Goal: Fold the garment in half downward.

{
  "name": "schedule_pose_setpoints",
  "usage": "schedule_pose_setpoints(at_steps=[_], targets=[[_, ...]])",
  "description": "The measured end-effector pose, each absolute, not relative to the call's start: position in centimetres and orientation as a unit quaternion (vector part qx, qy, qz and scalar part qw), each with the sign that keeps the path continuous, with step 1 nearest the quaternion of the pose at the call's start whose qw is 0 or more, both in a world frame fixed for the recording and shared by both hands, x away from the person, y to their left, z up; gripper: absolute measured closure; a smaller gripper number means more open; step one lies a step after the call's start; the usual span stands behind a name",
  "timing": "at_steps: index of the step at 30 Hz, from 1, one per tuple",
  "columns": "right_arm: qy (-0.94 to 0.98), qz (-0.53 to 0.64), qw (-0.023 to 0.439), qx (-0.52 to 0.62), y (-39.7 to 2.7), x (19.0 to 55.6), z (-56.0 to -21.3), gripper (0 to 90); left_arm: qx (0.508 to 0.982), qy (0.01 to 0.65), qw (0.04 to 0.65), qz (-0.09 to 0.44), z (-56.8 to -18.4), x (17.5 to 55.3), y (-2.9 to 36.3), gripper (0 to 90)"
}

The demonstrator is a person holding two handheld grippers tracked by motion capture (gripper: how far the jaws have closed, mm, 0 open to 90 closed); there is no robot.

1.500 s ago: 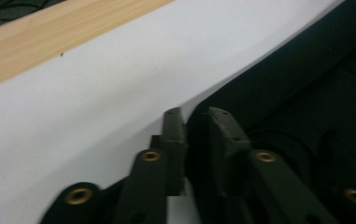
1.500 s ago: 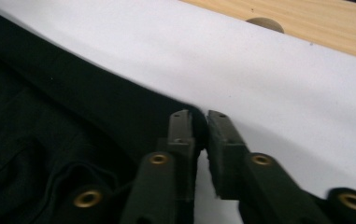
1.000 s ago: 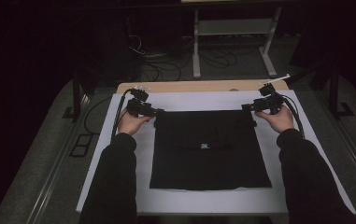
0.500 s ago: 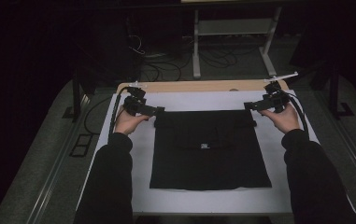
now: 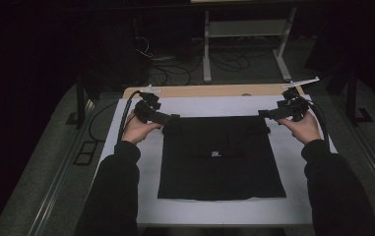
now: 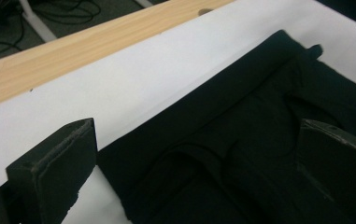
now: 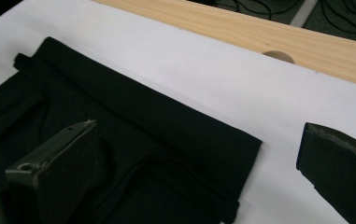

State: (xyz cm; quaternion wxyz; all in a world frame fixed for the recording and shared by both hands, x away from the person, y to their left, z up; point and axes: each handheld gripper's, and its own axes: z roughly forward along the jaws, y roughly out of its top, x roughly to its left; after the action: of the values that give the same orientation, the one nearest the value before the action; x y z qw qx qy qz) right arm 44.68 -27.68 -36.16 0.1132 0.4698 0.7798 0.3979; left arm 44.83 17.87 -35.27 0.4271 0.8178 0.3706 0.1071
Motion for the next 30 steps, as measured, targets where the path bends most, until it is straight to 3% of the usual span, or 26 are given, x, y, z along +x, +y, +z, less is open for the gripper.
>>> schedule_pose_setpoints(at_steps=[30], targets=[[0.82,0.413,0.064,0.391,-22.4,42.8,-36.9,0.0,0.822,0.332,0.458,0.068,-36.2,43.4,16.1,0.0]])
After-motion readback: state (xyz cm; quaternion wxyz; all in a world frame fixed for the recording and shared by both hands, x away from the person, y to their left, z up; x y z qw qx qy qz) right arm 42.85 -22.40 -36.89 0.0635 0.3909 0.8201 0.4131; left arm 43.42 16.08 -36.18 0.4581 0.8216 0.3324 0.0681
